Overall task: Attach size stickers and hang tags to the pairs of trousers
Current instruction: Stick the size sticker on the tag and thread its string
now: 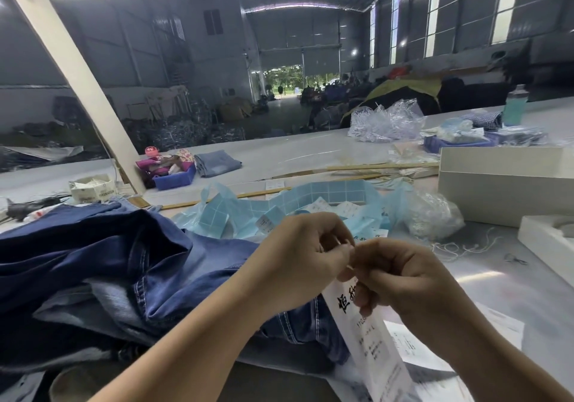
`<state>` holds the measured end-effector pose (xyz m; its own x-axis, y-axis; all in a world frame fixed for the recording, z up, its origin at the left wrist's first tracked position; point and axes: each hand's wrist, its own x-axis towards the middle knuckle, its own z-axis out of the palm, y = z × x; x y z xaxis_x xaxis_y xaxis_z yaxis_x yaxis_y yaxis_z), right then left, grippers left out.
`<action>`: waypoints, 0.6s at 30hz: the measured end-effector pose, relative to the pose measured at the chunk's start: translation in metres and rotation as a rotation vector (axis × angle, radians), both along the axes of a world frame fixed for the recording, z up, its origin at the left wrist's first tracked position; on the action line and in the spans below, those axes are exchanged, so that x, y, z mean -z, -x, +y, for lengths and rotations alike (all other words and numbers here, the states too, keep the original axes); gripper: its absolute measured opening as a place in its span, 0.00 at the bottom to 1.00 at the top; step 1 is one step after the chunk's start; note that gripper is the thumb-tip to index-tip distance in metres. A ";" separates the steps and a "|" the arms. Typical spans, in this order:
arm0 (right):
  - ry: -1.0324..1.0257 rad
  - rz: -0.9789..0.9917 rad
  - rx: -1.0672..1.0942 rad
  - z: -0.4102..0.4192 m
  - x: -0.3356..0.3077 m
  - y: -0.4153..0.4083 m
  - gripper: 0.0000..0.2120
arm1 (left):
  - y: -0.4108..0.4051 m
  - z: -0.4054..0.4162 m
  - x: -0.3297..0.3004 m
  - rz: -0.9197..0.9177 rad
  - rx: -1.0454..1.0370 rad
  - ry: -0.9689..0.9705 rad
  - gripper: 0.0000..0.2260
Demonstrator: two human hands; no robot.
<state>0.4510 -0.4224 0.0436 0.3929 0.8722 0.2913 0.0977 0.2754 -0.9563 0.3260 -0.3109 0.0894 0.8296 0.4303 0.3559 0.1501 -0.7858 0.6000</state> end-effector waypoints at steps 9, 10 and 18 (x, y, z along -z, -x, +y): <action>-0.006 0.146 0.118 -0.008 0.007 -0.009 0.11 | -0.003 -0.004 0.016 0.061 -0.035 -0.128 0.04; -0.002 0.164 0.128 -0.009 0.008 -0.010 0.10 | -0.003 -0.004 0.016 0.069 -0.028 -0.124 0.05; 0.037 0.215 0.049 -0.015 0.003 -0.011 0.10 | -0.005 -0.016 0.020 0.135 -0.050 -0.159 0.07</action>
